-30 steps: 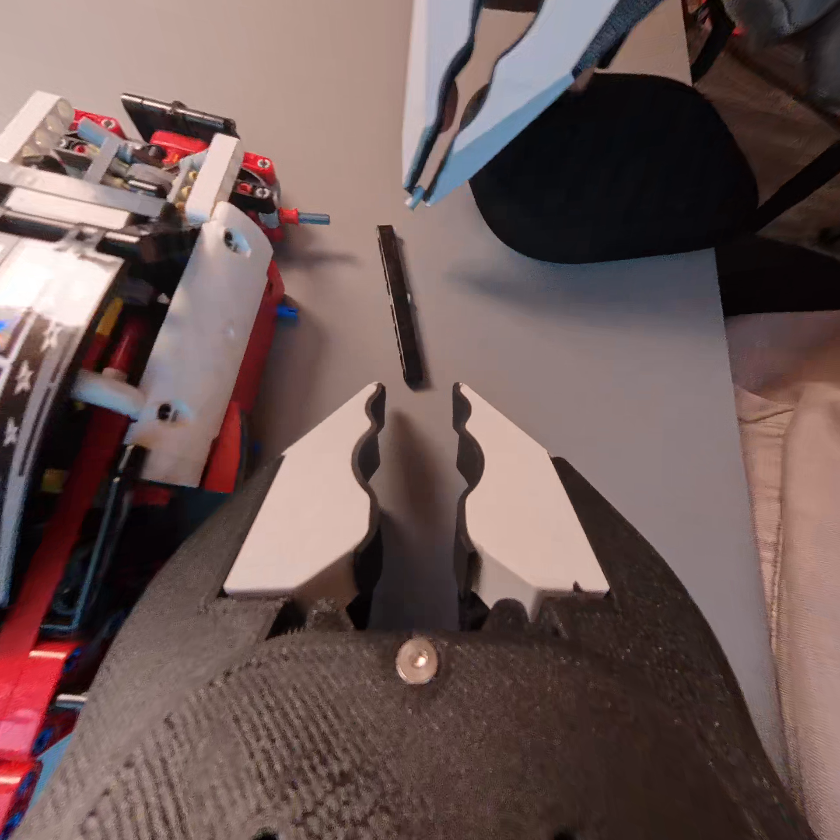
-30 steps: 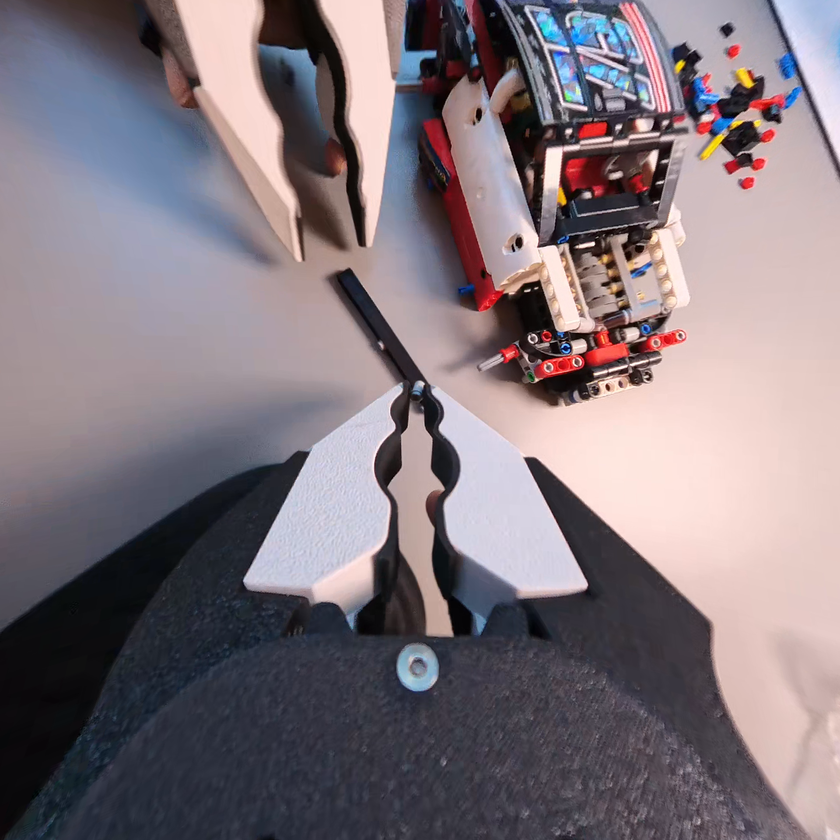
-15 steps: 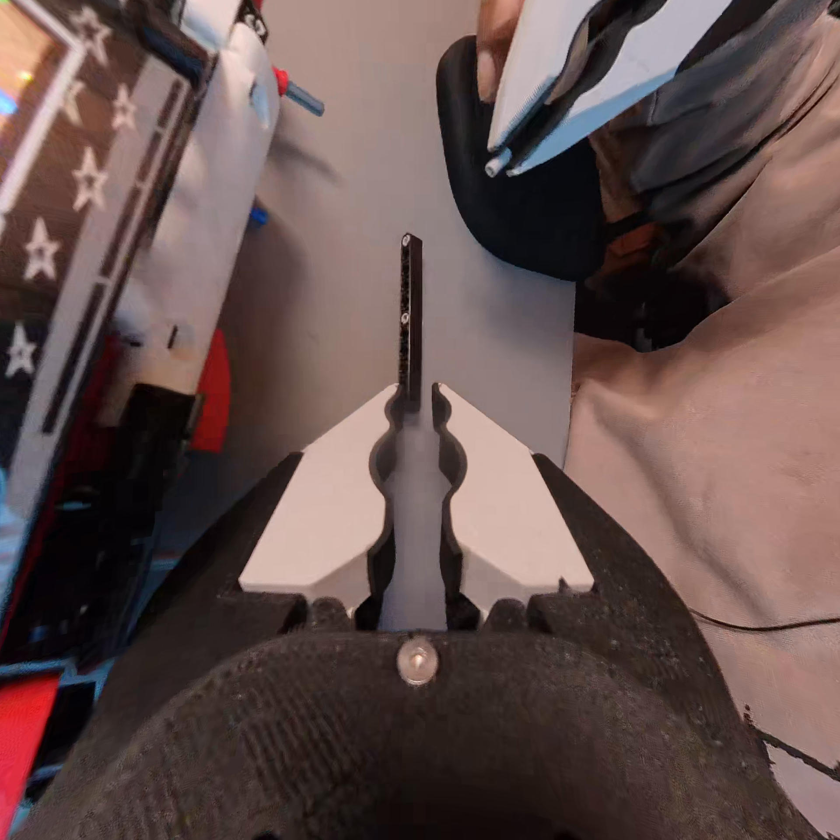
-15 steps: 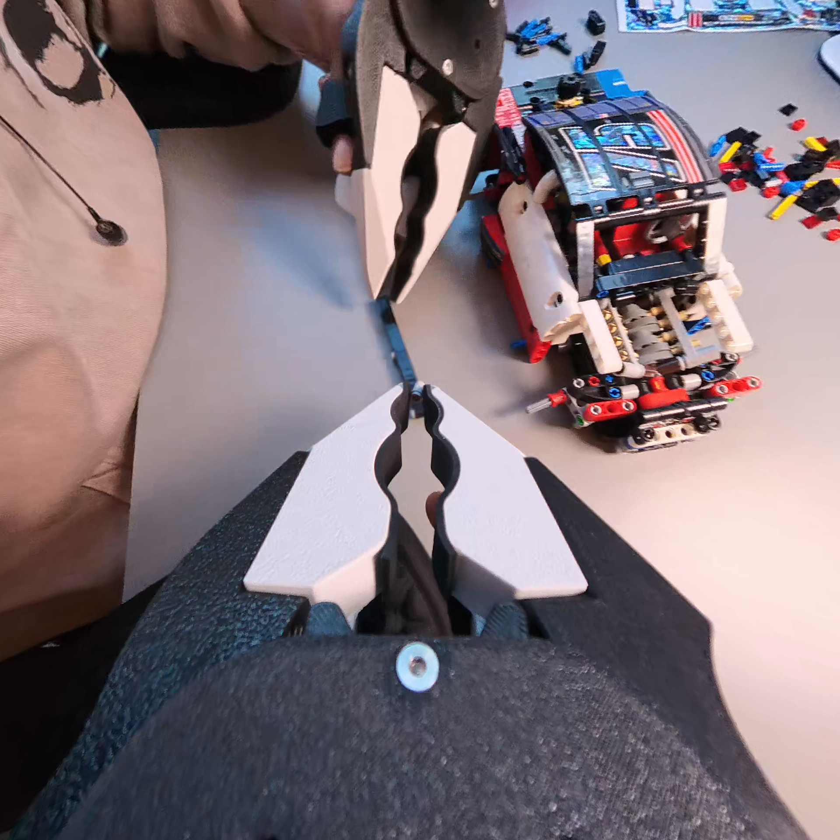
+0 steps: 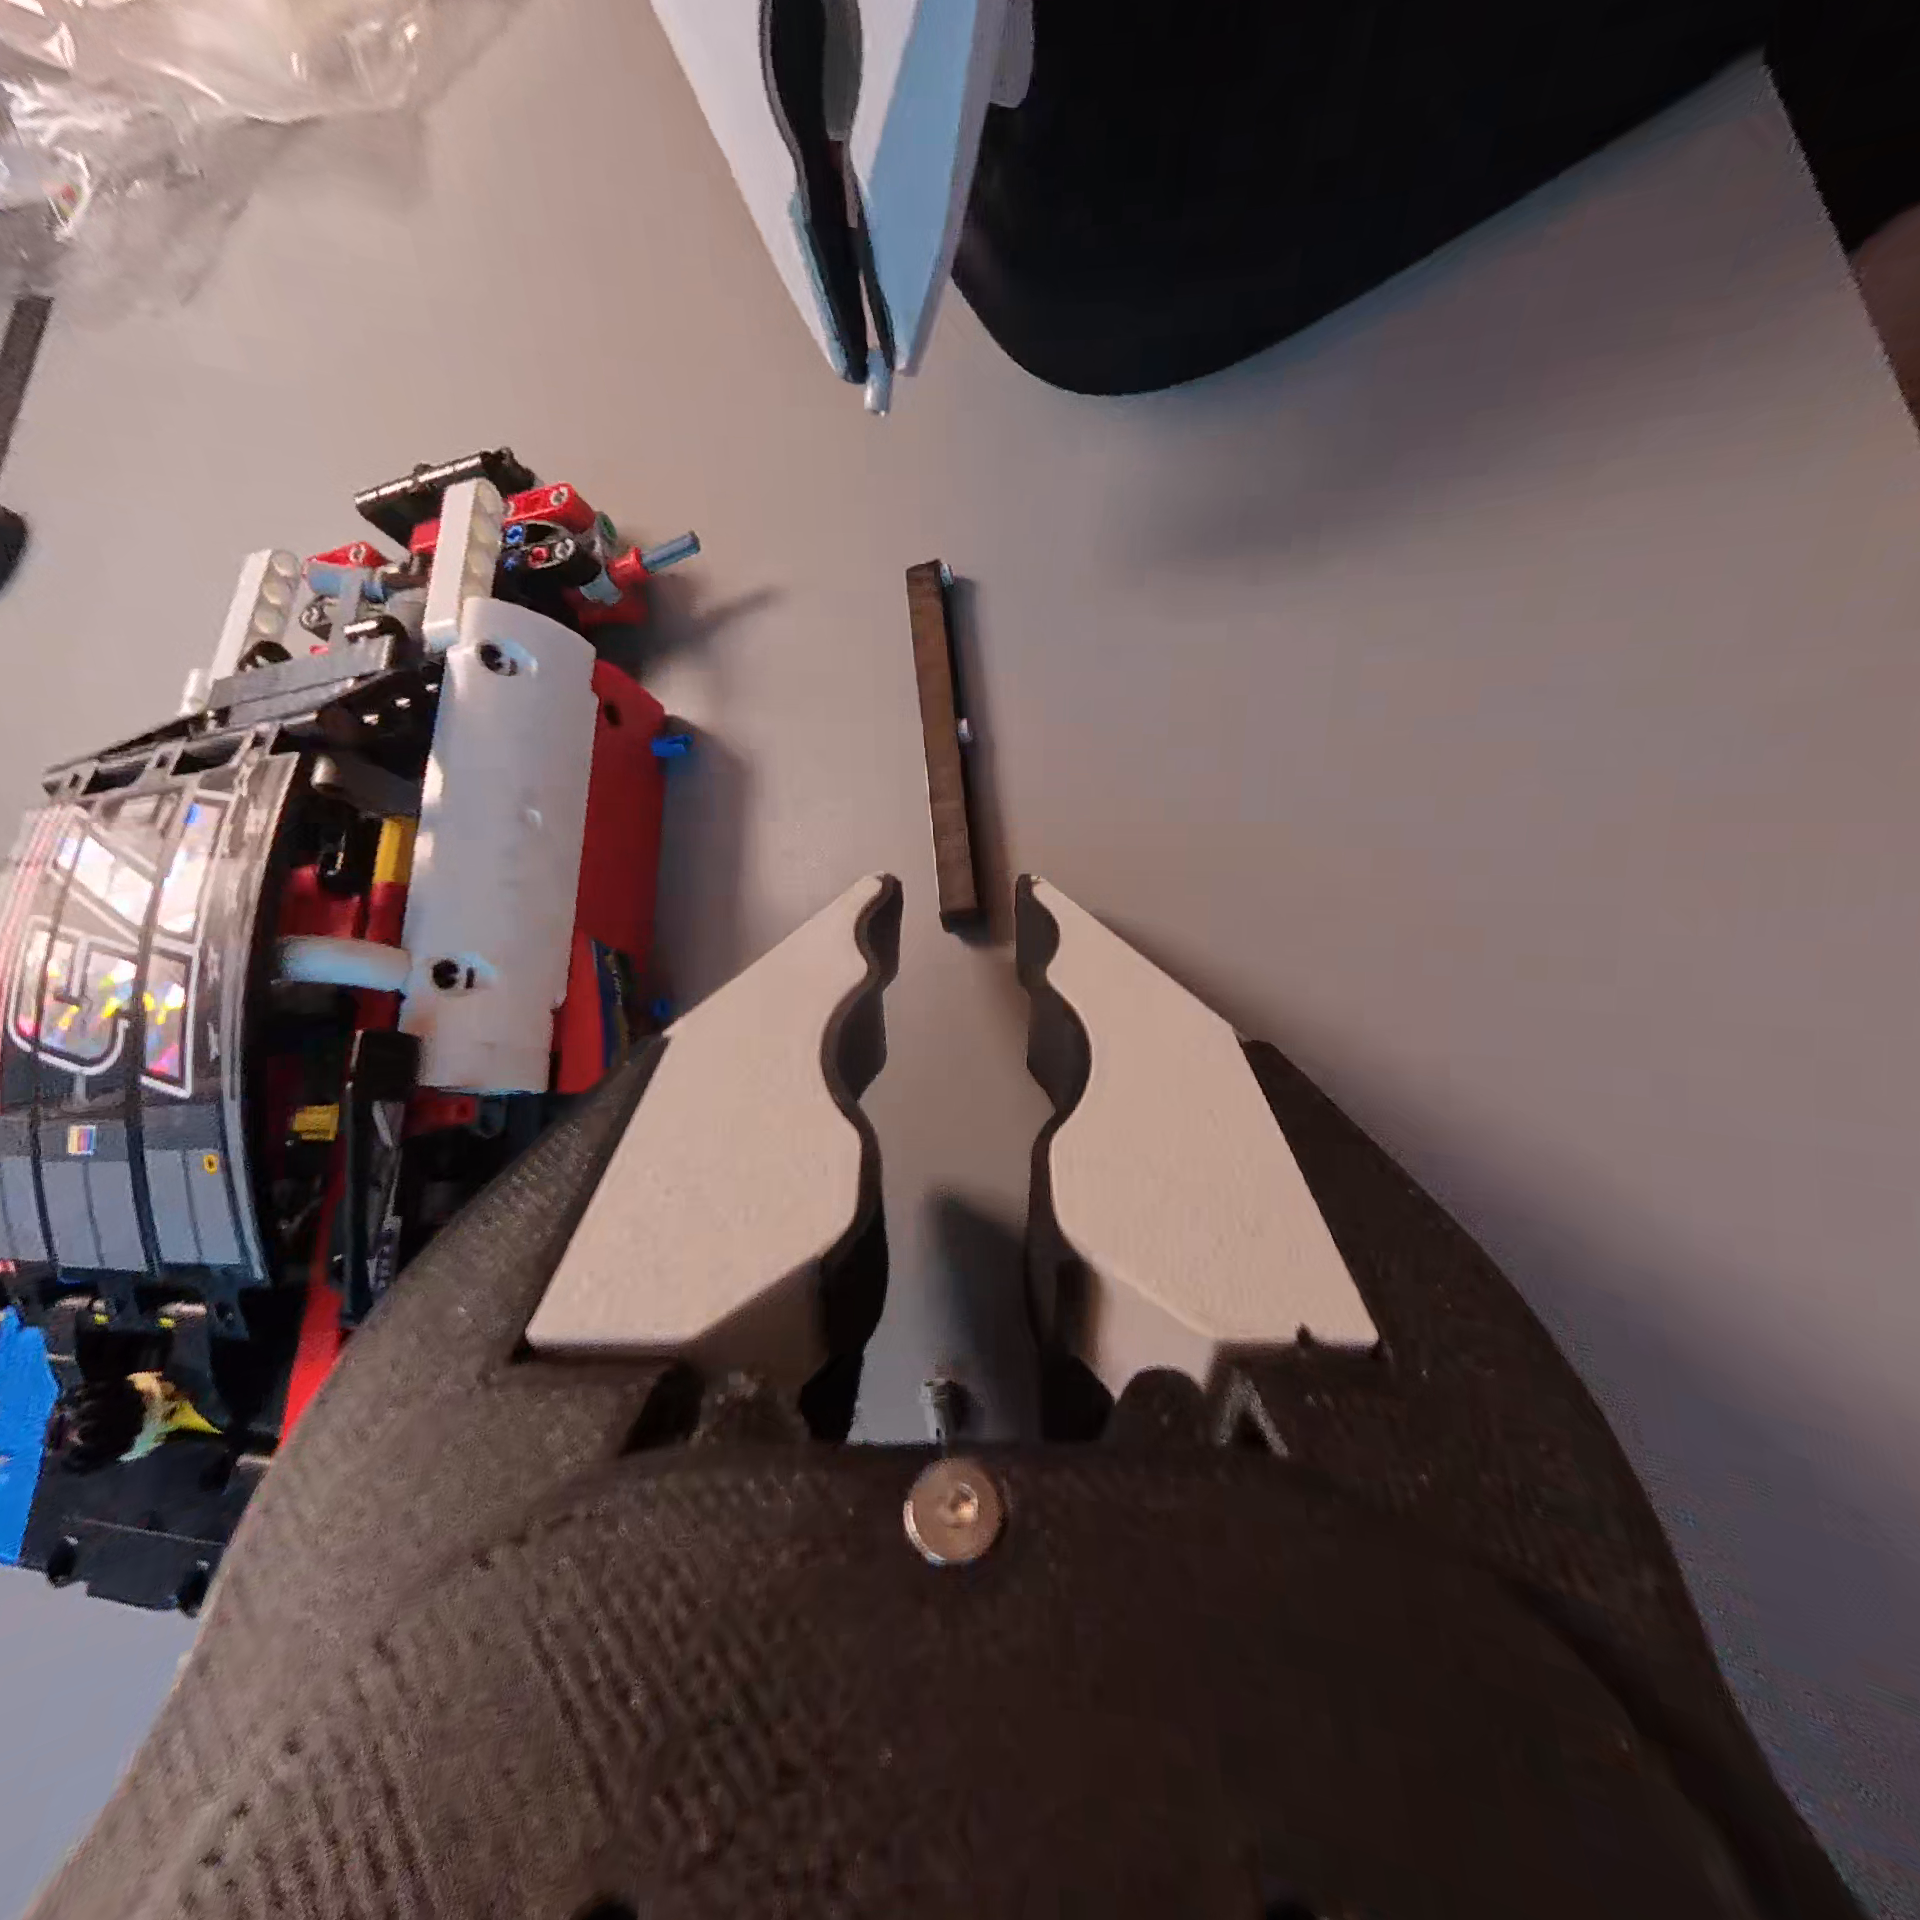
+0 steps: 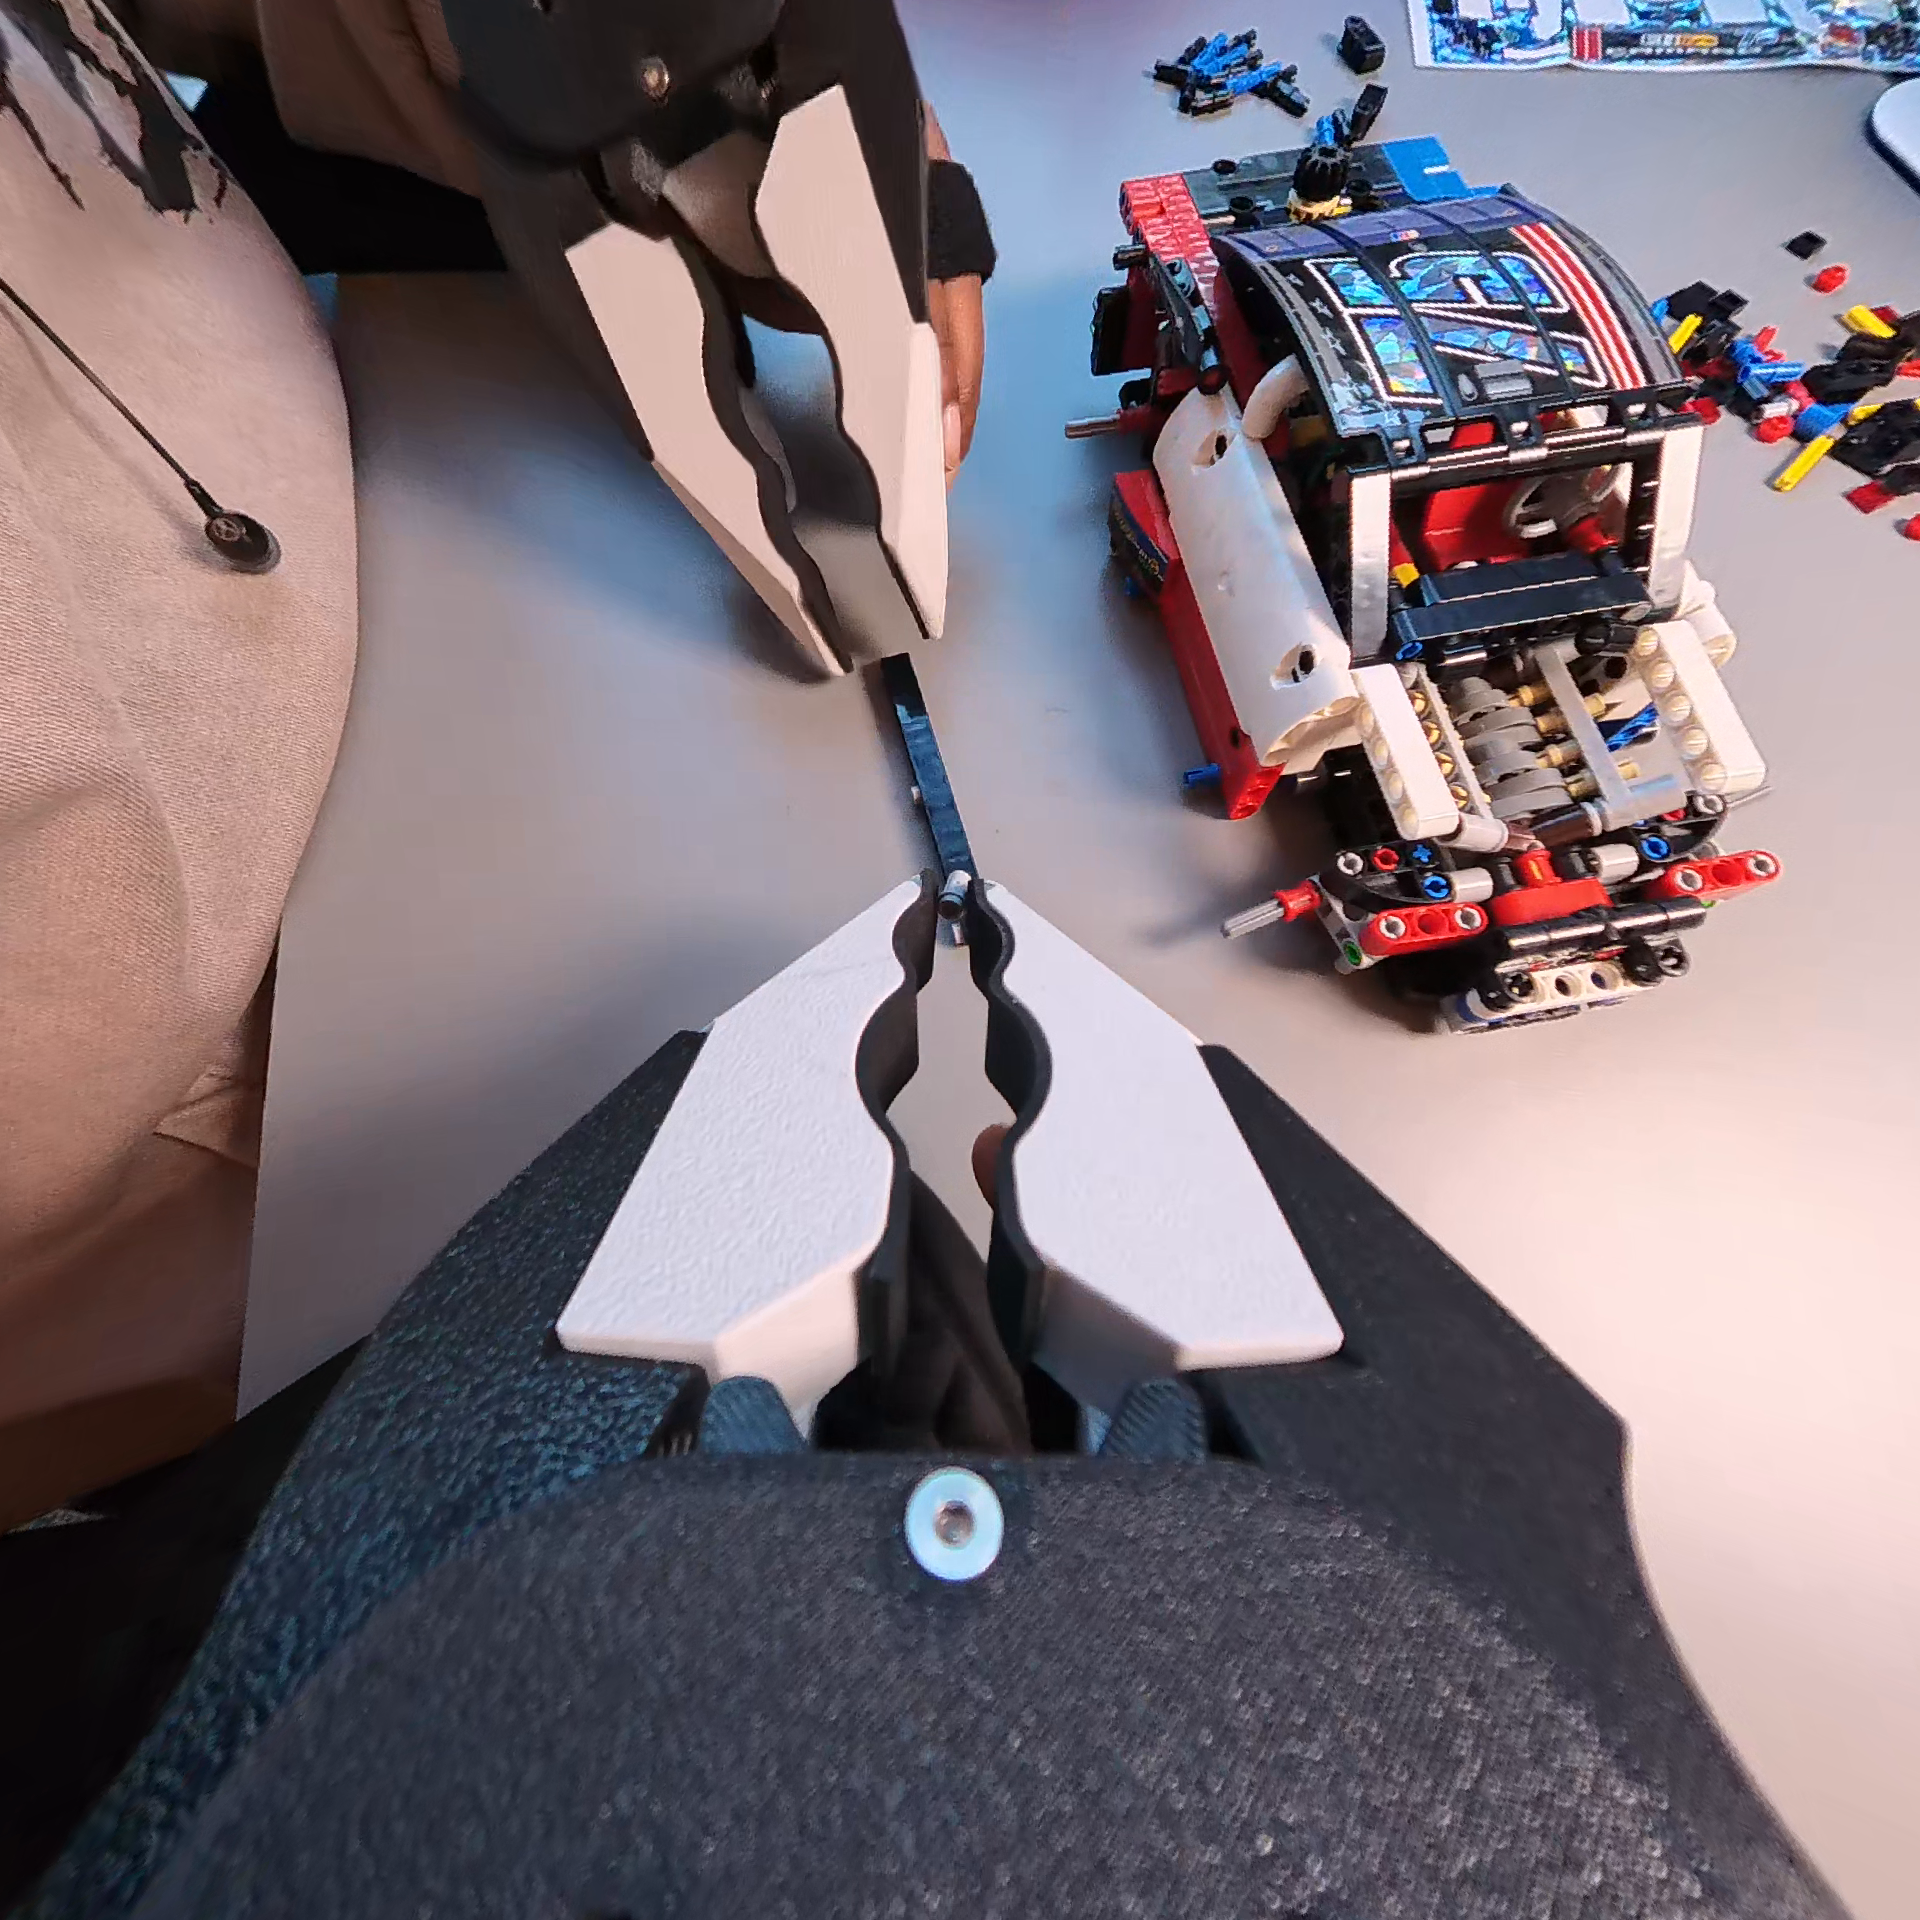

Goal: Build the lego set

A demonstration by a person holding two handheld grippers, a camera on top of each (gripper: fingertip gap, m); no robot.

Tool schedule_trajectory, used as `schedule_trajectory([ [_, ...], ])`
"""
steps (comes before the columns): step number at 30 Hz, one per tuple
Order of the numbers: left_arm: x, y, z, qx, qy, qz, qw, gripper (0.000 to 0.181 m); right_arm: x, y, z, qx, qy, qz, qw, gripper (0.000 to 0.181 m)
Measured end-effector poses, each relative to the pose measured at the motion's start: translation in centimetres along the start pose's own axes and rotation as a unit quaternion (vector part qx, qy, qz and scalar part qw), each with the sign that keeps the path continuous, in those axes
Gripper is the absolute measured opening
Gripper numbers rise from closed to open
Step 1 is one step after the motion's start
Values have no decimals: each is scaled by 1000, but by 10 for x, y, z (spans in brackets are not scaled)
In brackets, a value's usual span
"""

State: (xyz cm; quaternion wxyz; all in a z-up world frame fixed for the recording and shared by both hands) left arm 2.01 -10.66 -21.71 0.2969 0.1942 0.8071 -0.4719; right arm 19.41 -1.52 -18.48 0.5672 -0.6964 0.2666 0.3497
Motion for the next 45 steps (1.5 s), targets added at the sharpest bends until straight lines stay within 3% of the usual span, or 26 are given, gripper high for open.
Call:
schedule_trajectory([
  [5, 2, 4, -2, 5, 36, -16, 999, 18, 3, -2, -1, 2, 3, 11, 1000, 3],
  [8, 0, 9, -6, 18, 35, -31, 999, 6, 6, -4, -2, 6, 4, 17, 1000, 3],
  [10, 0, 11, -15, 32, -28, -46, 998, 6, 8, -5, -3, 6, 6, 25, 1000, 3],
  [11, 0, 11, -19, 63, -97, -46, 992, 6, 7, -7, -4, 3, 10, 32, 999, 3],
  [12, 0, 12, -23, 116, -186, -42, 975, 5, 6, -9, -4, 0, 17, 39, 999, 3],
  [14, 5, 12, -29, 223, -343, -32, 912, 5, 4, -12, -4, -6, 35, 44, 998, 3],
  [17, 15, 12, -36, 299, -474, -29, 828, 5, -1, -15, -8, -31, 43, 56, 997, 3],
  [21, 21, 14, -33, 323, -531, -42, 782, 5, -4, -14, -10, -41, 41, 51, 997, 3],
  [24, 22, 10, -32, 326, -547, -51, 769, 14, -2, -13, -9, -45, 47, 53, 997, 3],
  [28, 22, 2, -35, 286, -529, -67, 796, 20, 2, -10, -8, -49, 53, 55, 996, 3],
  [31, 12, -4, -33, 216, -429, -64, 875, 23, 4, -9, -6, -46, 55, 60, 996, 3],
  [33, 1, -6, -25, 157, -318, -52, 934, 25, 5, -9, -4, -39, 54, 62, 996, 3],
  [35, -8, -8, -12, 93, -196, -35, 976, 22, 7, -10, -3, -36, 55, 65, 996, 3],
  [39, -12, -4, 12, 24, -68, -20, 997, 14, 8, -12, -2, -33, 57, 73, 995, 3],
  [45, -8, 6, 8, 18, -97, -53, 994, 13, 7, -10, -3, -34, 53, 79, 995, 3],
])
Point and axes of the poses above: each gripper's, where its closed fingertips meet, y out along the fingers, x out of its underside, z = x × y across the jaws, the point moved 8 cm from there along -y, back along the fingers, and after that the axes turned 6 degrees about y, right-handed, at the moved point
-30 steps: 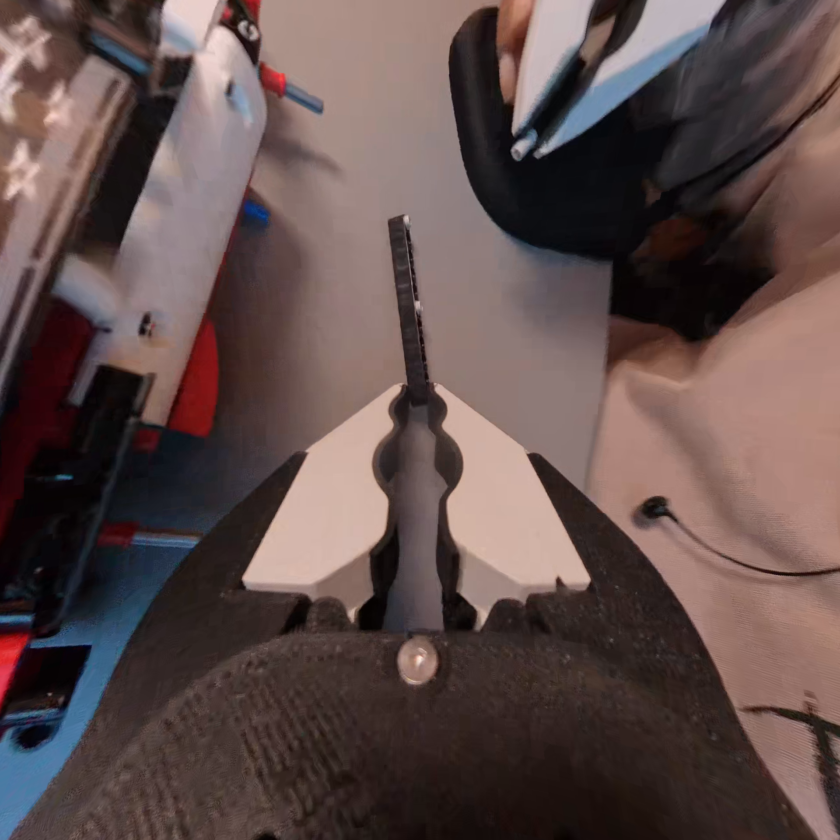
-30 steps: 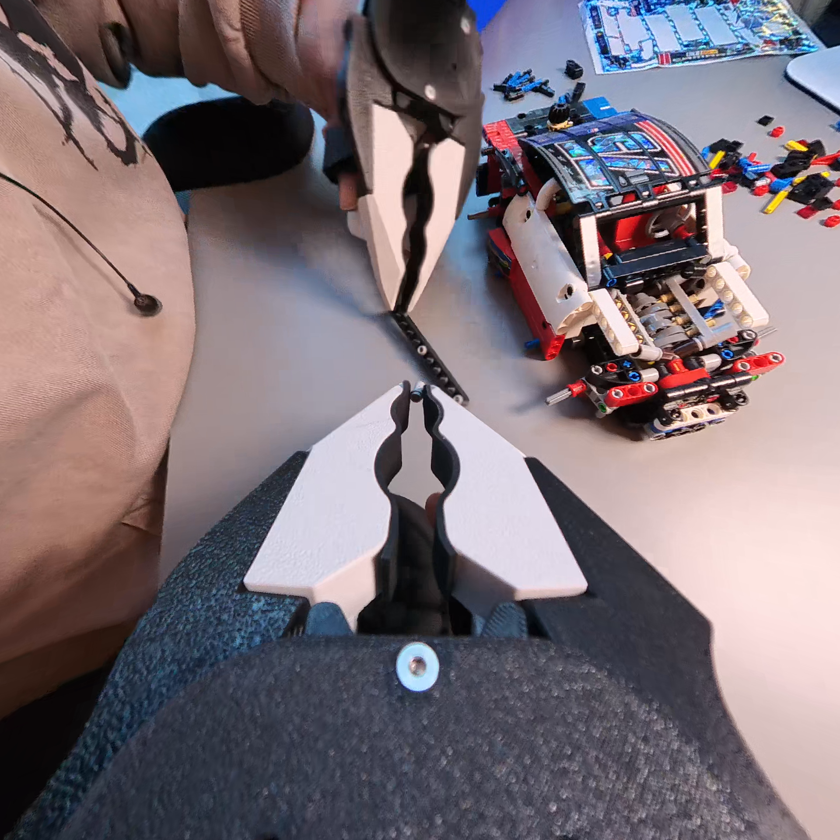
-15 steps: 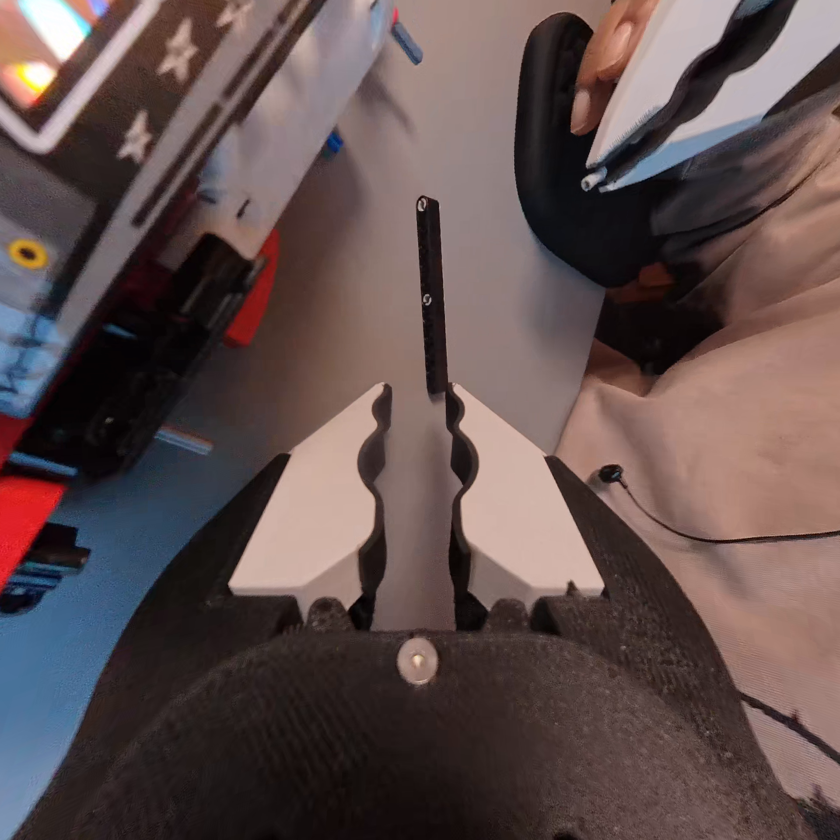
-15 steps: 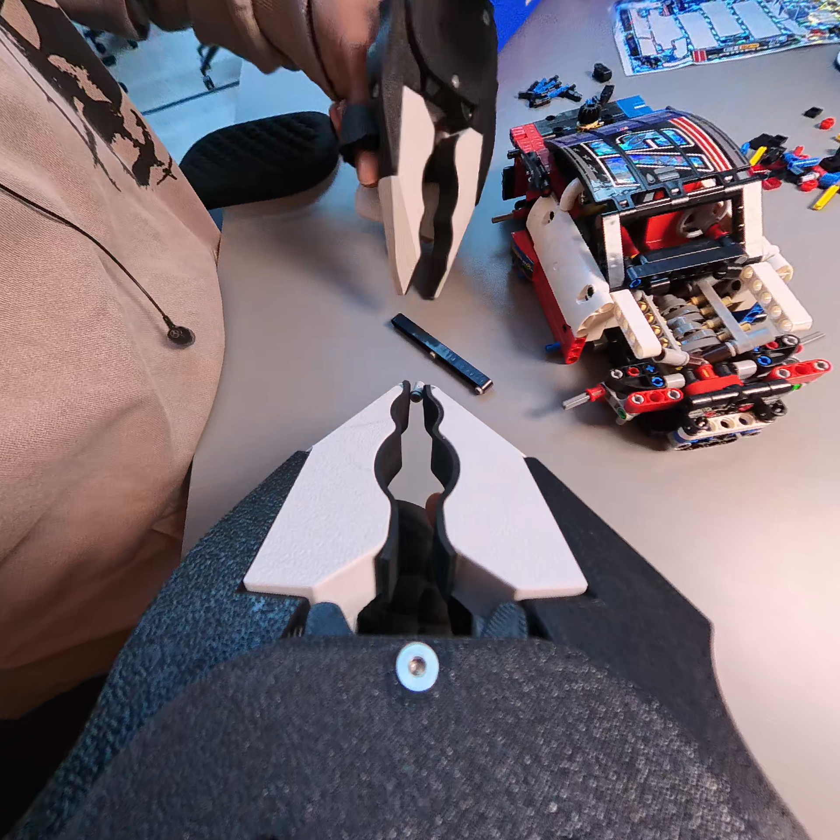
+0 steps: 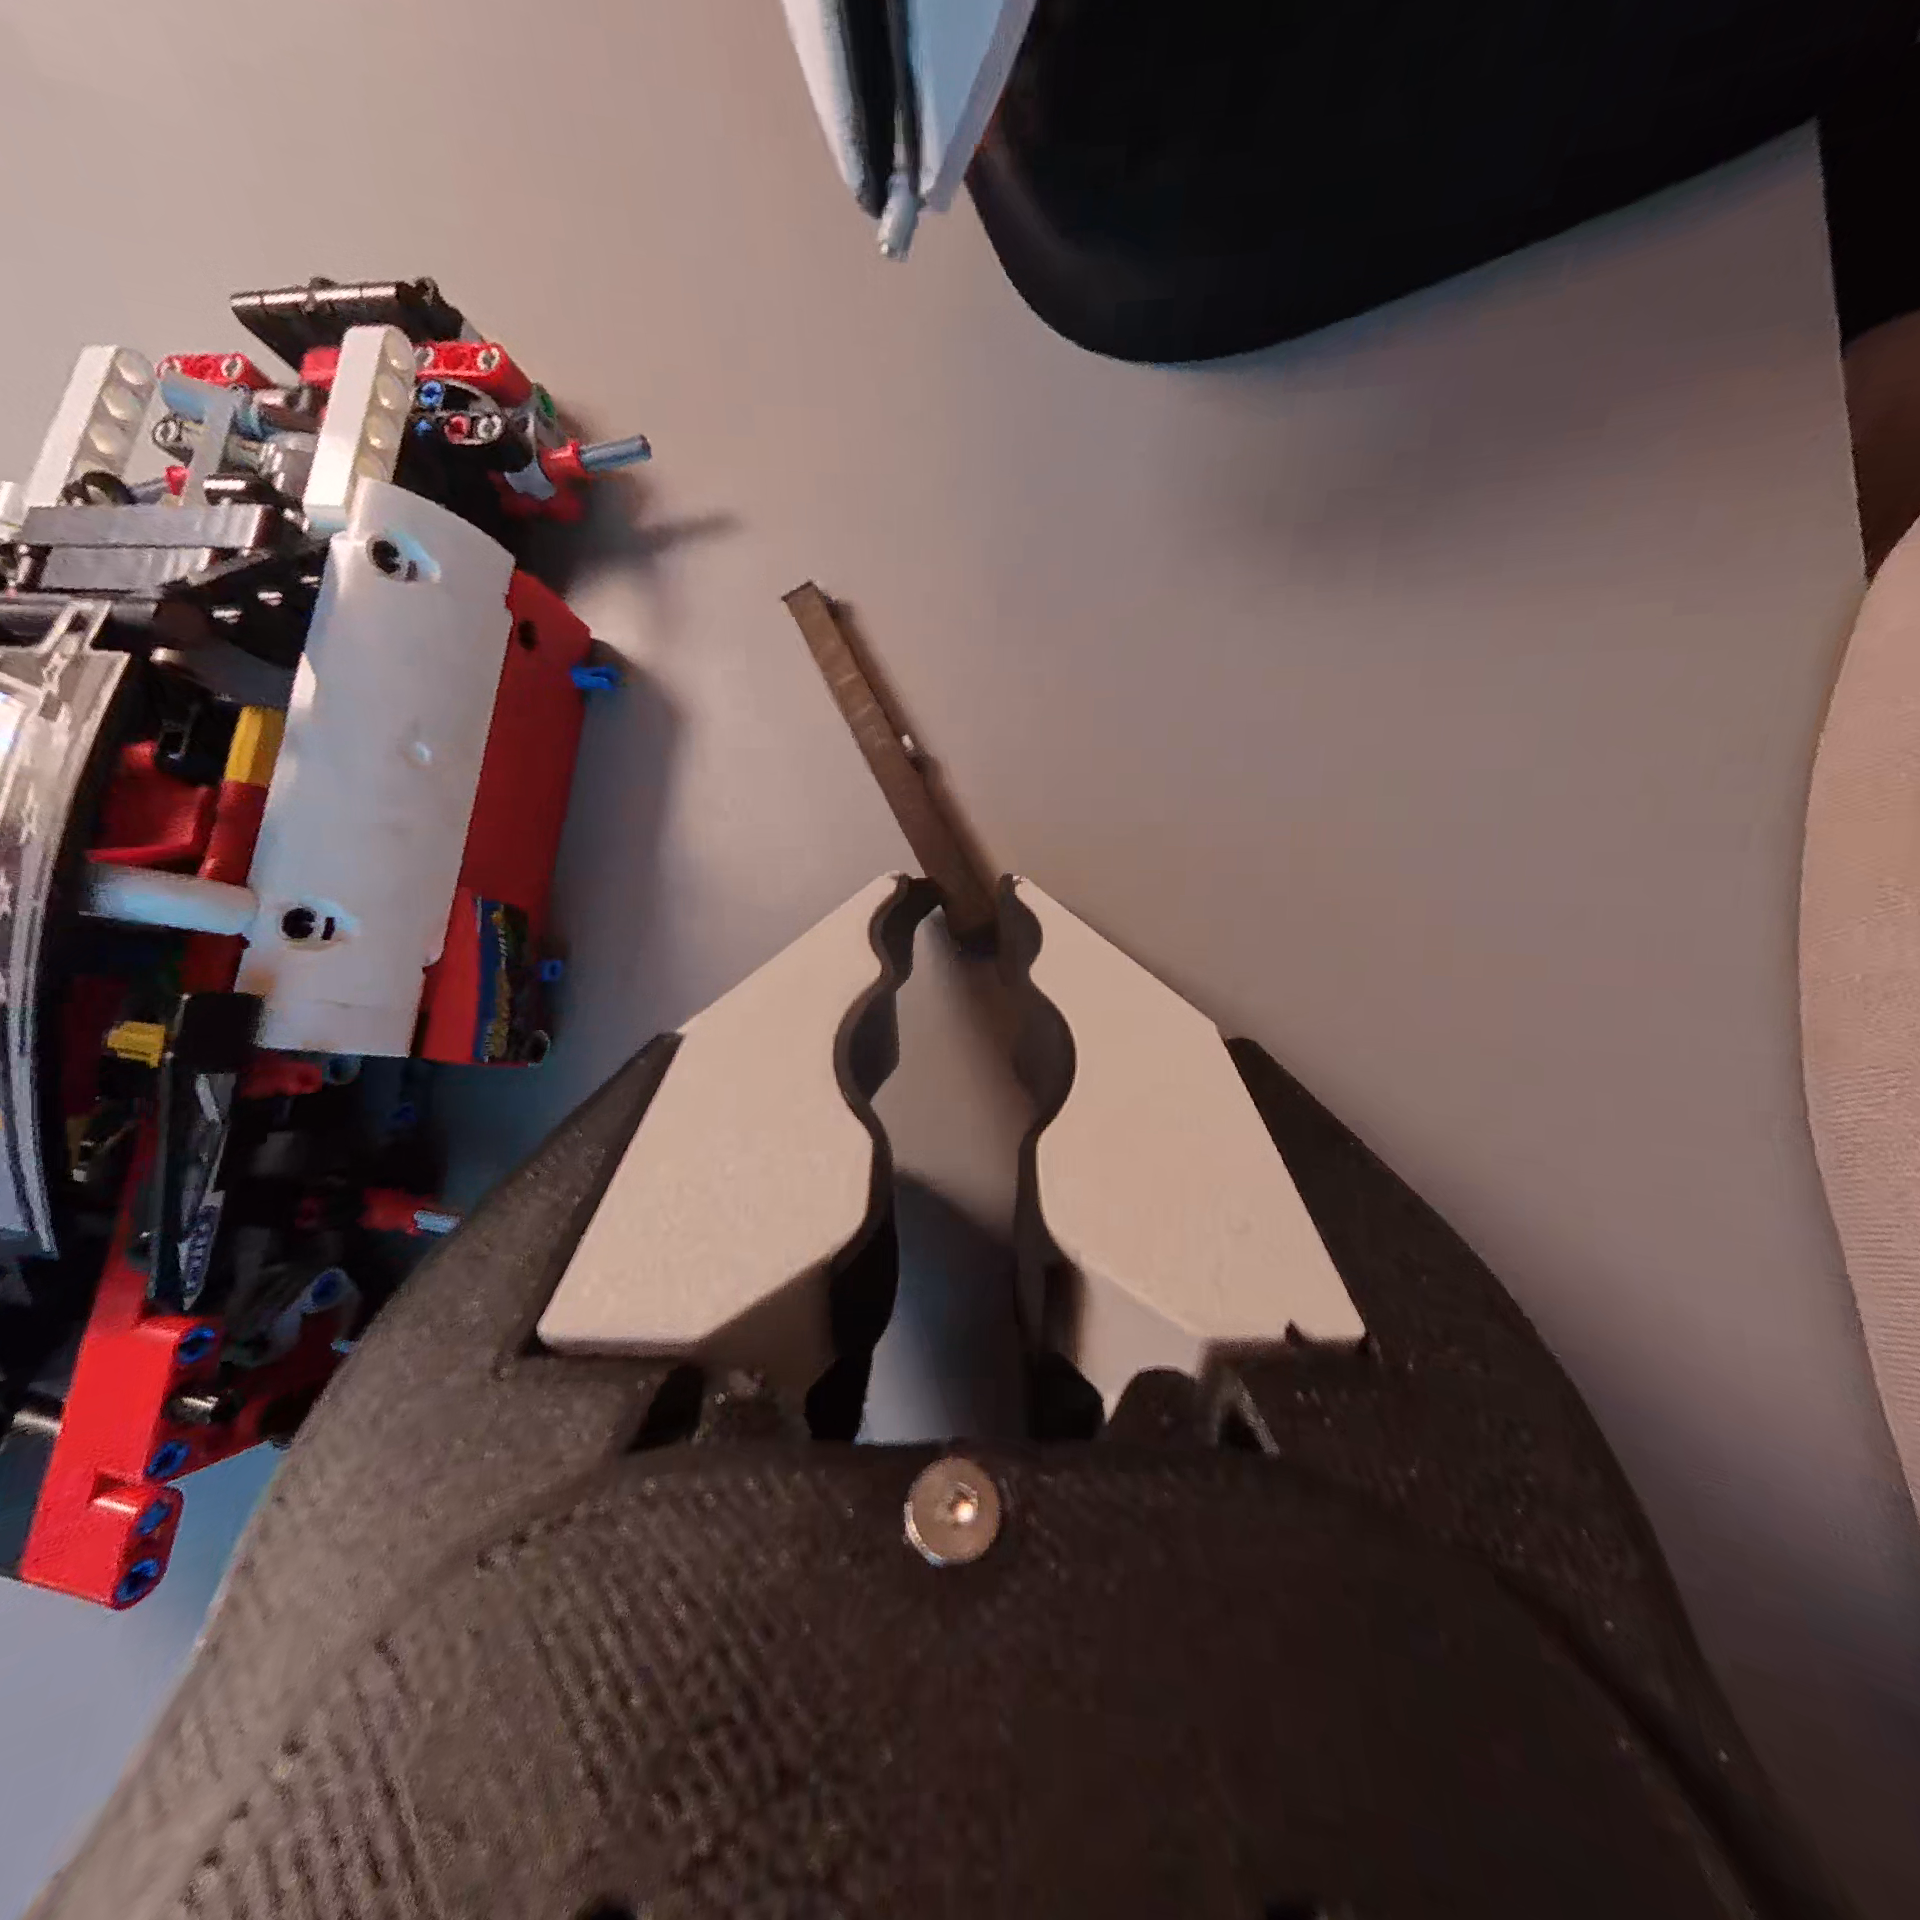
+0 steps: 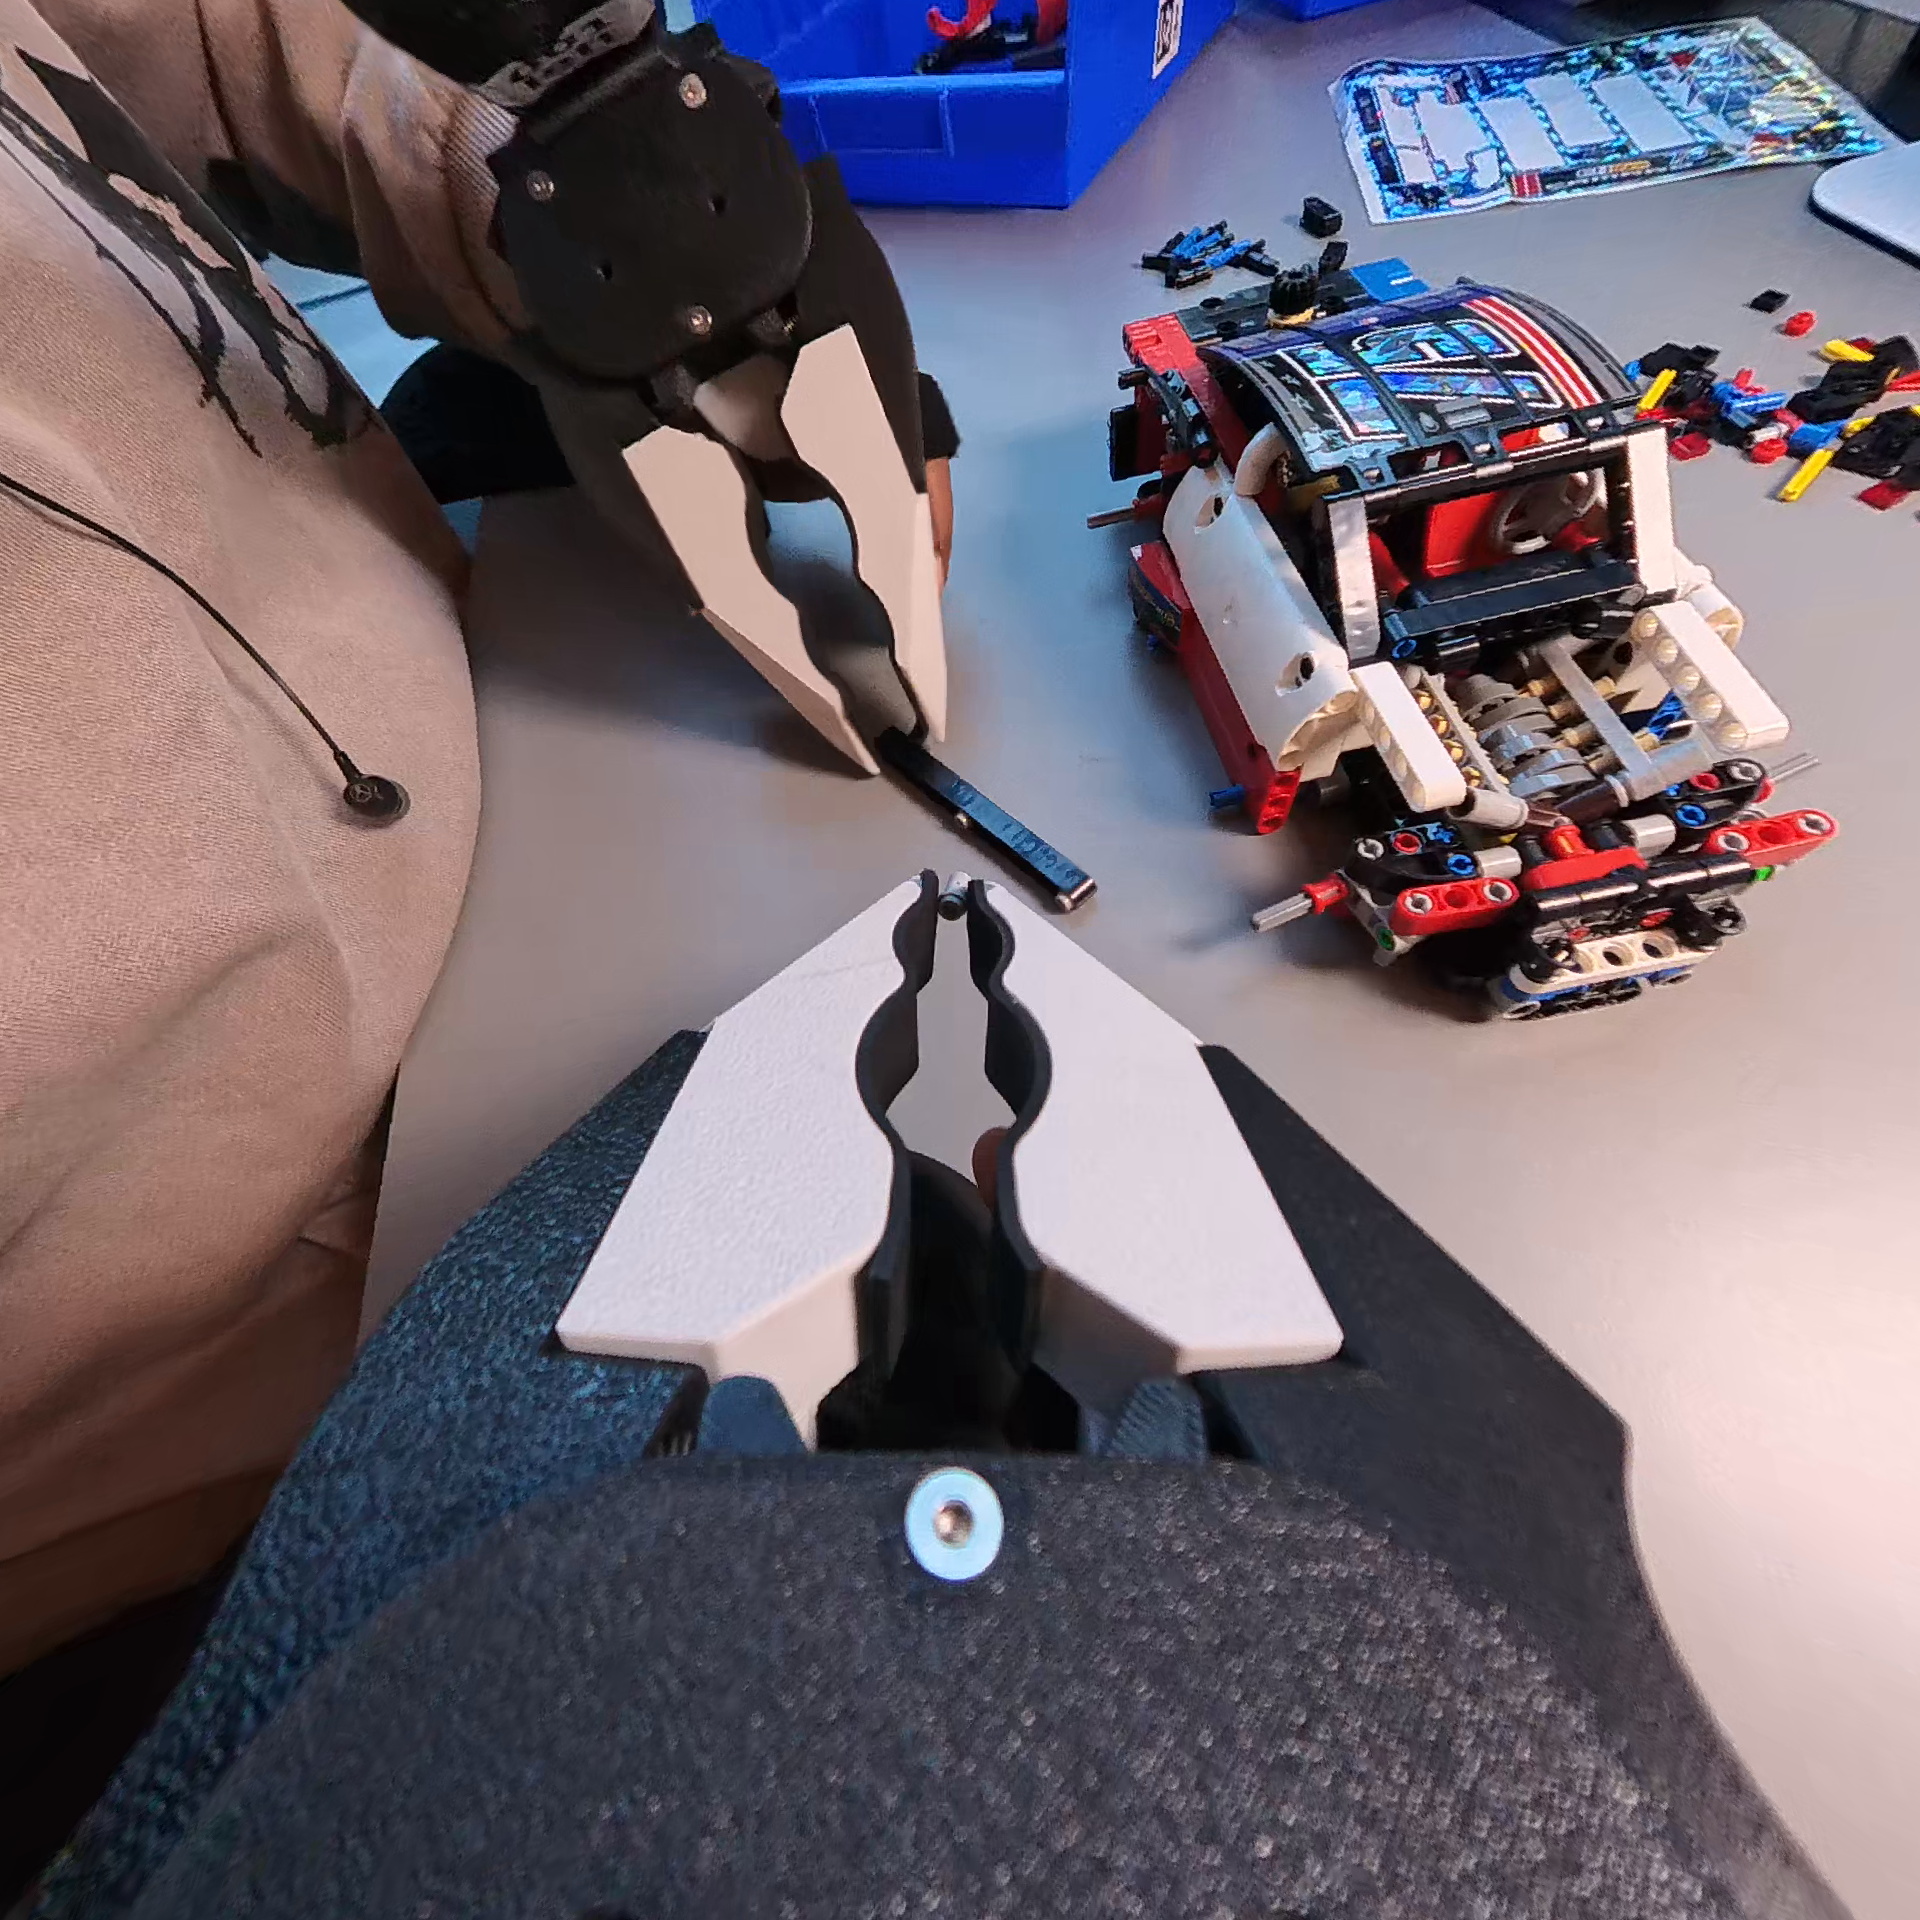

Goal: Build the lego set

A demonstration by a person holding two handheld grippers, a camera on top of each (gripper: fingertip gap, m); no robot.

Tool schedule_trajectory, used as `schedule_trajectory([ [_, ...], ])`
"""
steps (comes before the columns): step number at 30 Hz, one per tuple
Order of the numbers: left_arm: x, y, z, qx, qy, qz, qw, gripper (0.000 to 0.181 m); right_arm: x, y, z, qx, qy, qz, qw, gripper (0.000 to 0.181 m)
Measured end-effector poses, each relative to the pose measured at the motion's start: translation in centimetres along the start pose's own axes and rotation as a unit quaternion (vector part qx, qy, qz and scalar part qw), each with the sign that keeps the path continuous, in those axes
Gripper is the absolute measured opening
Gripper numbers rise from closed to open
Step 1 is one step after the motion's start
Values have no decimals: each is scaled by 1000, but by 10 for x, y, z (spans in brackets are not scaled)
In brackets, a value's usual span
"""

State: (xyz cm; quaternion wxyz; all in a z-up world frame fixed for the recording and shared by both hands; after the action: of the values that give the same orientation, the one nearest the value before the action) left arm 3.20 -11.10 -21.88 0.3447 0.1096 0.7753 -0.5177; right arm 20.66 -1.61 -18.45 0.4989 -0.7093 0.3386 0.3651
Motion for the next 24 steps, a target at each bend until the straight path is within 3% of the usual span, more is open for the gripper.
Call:
schedule_trajectory([
  [5, 0, 2, -12, 38, -92, -17, 995, 10, 2, -4, -1, 4, 2, 10, 1000, 3],
  [7, 1, 2, -18, 84, -172, -18, 981, 9, 2, -6, -2, 2, 6, 17, 1000, 3],
  [11, 5, 1, -30, 223, -375, -5, 900, 0, 3, -6, -2, 2, 9, 10, 1000, 3],
  [13, 7, -2, -36, 243, -422, 4, 874, 13, 3, -3, -3, 3, 4, 0, 1000, 3],
  [16, 9, -10, -40, 196, -390, 12, 900, 23, 5, -2, -4, 4, -1, -9, 1000, 3],
  [20, -5, -17, -24, 129, -237, 26, 963, 24, 4, -3, -1, 6, 3, -3, 1000, 3],
  [24, -15, -10, -2, 84, -150, 17, 985, 26, 4, -1, 0, 9, 1, -4, 1000, 3],
])
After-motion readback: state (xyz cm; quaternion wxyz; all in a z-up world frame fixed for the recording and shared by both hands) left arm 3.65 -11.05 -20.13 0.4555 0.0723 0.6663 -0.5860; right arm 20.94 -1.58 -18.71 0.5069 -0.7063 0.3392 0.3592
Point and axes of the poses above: each gripper's, where its closed fingertips meet, y out along the fingers, x out of its underside, z = x × y across the jaws, the point moved 8 cm from there along -y, back along the fingers, and after that the axes turned 6 degrees about y, right-handed, at the moved point
